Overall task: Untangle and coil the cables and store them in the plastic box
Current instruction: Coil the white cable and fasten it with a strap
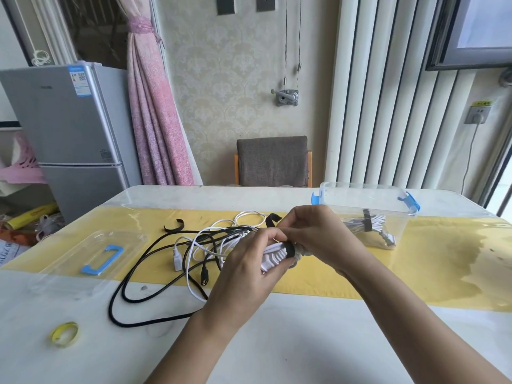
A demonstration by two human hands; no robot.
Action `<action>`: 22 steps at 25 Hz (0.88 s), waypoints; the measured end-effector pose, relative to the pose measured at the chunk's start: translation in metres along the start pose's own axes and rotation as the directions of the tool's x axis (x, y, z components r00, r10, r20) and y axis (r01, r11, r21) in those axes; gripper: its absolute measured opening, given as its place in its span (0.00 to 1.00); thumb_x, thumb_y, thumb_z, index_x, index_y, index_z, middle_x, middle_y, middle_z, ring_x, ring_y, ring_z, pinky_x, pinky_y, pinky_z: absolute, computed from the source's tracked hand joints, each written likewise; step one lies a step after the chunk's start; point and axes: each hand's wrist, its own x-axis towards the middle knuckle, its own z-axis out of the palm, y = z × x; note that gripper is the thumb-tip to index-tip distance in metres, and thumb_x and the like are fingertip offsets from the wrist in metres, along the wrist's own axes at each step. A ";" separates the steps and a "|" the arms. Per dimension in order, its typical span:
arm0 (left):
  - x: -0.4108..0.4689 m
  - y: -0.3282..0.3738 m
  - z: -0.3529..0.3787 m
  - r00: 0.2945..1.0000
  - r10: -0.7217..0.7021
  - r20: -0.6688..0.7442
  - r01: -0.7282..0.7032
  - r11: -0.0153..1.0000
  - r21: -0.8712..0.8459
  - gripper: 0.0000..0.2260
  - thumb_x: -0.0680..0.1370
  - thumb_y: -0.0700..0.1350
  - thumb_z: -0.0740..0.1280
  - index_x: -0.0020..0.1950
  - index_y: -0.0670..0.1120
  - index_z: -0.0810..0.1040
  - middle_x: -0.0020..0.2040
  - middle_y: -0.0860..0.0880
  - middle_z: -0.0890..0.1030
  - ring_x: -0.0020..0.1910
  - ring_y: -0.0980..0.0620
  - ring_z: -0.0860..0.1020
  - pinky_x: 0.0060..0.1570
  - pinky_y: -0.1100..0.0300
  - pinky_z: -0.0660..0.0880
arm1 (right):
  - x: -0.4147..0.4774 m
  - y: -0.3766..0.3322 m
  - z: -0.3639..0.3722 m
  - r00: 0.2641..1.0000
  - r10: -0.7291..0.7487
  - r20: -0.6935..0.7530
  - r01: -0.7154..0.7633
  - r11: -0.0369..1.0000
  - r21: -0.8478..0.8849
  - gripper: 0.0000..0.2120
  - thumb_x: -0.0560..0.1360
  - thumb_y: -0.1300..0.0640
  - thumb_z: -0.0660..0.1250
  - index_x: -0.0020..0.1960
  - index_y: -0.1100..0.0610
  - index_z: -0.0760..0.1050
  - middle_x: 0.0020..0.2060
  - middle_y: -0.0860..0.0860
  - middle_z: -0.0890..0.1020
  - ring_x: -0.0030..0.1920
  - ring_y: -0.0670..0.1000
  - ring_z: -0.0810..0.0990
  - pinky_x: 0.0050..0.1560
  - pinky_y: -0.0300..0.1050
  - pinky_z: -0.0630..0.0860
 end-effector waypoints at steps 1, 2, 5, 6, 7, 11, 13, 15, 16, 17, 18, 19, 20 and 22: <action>0.000 -0.001 0.001 1.000 0.000 0.007 0.000 1.000 0.016 0.13 0.72 0.49 0.71 0.53 0.58 0.71 0.49 0.59 0.79 0.52 0.65 0.74 0.49 0.75 0.67 | 0.001 0.003 0.001 1.000 0.013 -0.014 -0.013 1.000 -0.009 0.06 0.72 0.66 0.69 0.36 0.62 0.77 0.21 0.45 0.75 0.22 0.42 0.68 0.25 0.33 0.65; 0.000 -0.001 0.002 1.000 -0.012 0.014 0.012 1.000 0.021 0.13 0.72 0.48 0.71 0.53 0.57 0.73 0.48 0.60 0.79 0.52 0.67 0.74 0.49 0.76 0.66 | 0.001 0.006 0.003 0.999 0.022 -0.026 -0.023 0.999 -0.023 0.06 0.72 0.65 0.69 0.37 0.62 0.78 0.22 0.45 0.75 0.22 0.41 0.68 0.26 0.33 0.65; 0.001 -0.005 0.004 0.997 -0.074 0.013 0.074 0.997 0.034 0.11 0.72 0.47 0.69 0.53 0.52 0.78 0.45 0.64 0.77 0.47 0.70 0.73 0.46 0.79 0.64 | 0.002 0.017 0.009 0.998 0.003 -0.065 -0.010 0.994 -0.113 0.07 0.74 0.60 0.67 0.38 0.61 0.79 0.27 0.46 0.78 0.28 0.43 0.71 0.32 0.37 0.68; 0.002 -0.006 0.003 0.994 -0.105 -0.007 0.105 0.994 0.037 0.11 0.72 0.48 0.68 0.53 0.51 0.79 0.43 0.63 0.78 0.45 0.68 0.73 0.44 0.79 0.64 | 0.002 0.018 0.009 0.997 -0.016 -0.076 0.006 0.990 -0.139 0.07 0.75 0.58 0.67 0.40 0.59 0.80 0.30 0.46 0.80 0.30 0.43 0.73 0.35 0.38 0.70; 0.004 -0.008 0.000 0.989 -0.144 -0.036 0.145 0.989 0.028 0.10 0.73 0.49 0.67 0.53 0.50 0.80 0.40 0.62 0.78 0.41 0.66 0.74 0.41 0.78 0.65 | 0.001 0.016 0.009 0.996 -0.046 -0.081 0.033 0.987 -0.157 0.06 0.75 0.56 0.67 0.42 0.57 0.81 0.33 0.46 0.81 0.34 0.43 0.77 0.39 0.39 0.73; 0.009 -0.013 -0.014 0.971 -0.215 -0.102 0.215 0.977 -0.018 0.07 0.77 0.45 0.68 0.53 0.47 0.79 0.23 0.57 0.68 0.26 0.64 0.71 0.27 0.73 0.64 | -0.007 0.007 0.013 0.959 -0.284 -0.010 0.269 0.921 -0.281 0.12 0.70 0.50 0.73 0.52 0.50 0.79 0.47 0.42 0.79 0.49 0.39 0.78 0.47 0.32 0.74; 0.009 -0.017 -0.015 0.968 -0.241 -0.074 0.238 0.970 -0.050 0.09 0.78 0.46 0.66 0.56 0.46 0.78 0.29 0.49 0.71 0.35 0.56 0.71 0.28 0.73 0.65 | -0.009 0.009 0.021 0.918 -0.396 0.004 0.373 0.860 -0.348 0.13 0.71 0.52 0.73 0.54 0.50 0.77 0.50 0.43 0.76 0.49 0.39 0.76 0.48 0.31 0.72; 0.010 -0.021 -0.015 0.956 -0.293 -0.034 0.288 0.951 -0.109 0.12 0.76 0.53 0.64 0.56 0.49 0.78 0.34 0.50 0.75 0.38 0.55 0.71 0.33 0.73 0.67 | -0.009 0.014 0.026 0.878 -0.478 0.003 0.438 0.802 -0.405 0.12 0.72 0.58 0.72 0.54 0.52 0.76 0.51 0.45 0.75 0.49 0.40 0.75 0.47 0.32 0.72; 0.010 -0.023 -0.016 0.949 -0.315 -0.012 0.309 0.939 -0.153 0.15 0.75 0.56 0.63 0.56 0.50 0.78 0.38 0.54 0.79 0.39 0.57 0.75 0.38 0.72 0.68 | -0.008 0.017 0.027 0.863 -0.505 0.003 0.456 0.776 -0.437 0.13 0.72 0.60 0.71 0.54 0.53 0.75 0.51 0.45 0.75 0.49 0.41 0.75 0.47 0.34 0.72; 0.011 -0.024 -0.016 0.943 -0.333 0.011 0.328 0.924 -0.196 0.17 0.73 0.59 0.63 0.55 0.51 0.78 0.41 0.57 0.81 0.41 0.60 0.77 0.42 0.69 0.70 | -0.007 0.018 0.029 0.850 -0.526 0.001 0.466 0.753 -0.464 0.13 0.71 0.62 0.70 0.54 0.53 0.74 0.51 0.45 0.74 0.49 0.42 0.75 0.47 0.35 0.72; 0.011 -0.025 -0.017 0.938 -0.347 0.032 0.344 0.910 -0.232 0.17 0.72 0.59 0.63 0.54 0.51 0.79 0.41 0.59 0.81 0.43 0.61 0.78 0.44 0.67 0.71 | -0.007 0.019 0.029 0.840 -0.543 -0.005 0.472 0.735 -0.487 0.14 0.71 0.63 0.70 0.54 0.53 0.73 0.51 0.45 0.74 0.49 0.43 0.75 0.47 0.36 0.72; 0.011 -0.026 -0.018 0.934 -0.353 0.047 0.352 0.898 -0.264 0.16 0.72 0.59 0.63 0.53 0.51 0.79 0.41 0.60 0.81 0.44 0.61 0.79 0.45 0.66 0.71 | -0.006 0.020 0.030 0.830 -0.558 -0.010 0.477 0.718 -0.506 0.15 0.70 0.63 0.70 0.54 0.53 0.72 0.51 0.45 0.73 0.49 0.44 0.75 0.47 0.37 0.72; 0.011 -0.026 -0.019 0.936 -0.349 0.056 0.350 0.892 -0.287 0.15 0.73 0.57 0.64 0.53 0.51 0.79 0.42 0.60 0.82 0.46 0.60 0.79 0.47 0.65 0.71 | -0.006 0.021 0.031 0.822 -0.569 -0.010 0.481 0.704 -0.522 0.16 0.70 0.63 0.70 0.54 0.52 0.71 0.51 0.44 0.73 0.50 0.46 0.76 0.47 0.38 0.72; 0.011 -0.028 -0.021 0.942 -0.327 0.072 0.333 0.898 -0.288 0.12 0.73 0.56 0.64 0.52 0.52 0.80 0.48 0.57 0.82 0.52 0.59 0.78 0.53 0.64 0.71 | -0.005 0.022 0.033 0.821 -0.571 0.000 0.482 0.693 -0.536 0.16 0.70 0.63 0.70 0.54 0.51 0.70 0.51 0.44 0.72 0.50 0.48 0.76 0.48 0.40 0.73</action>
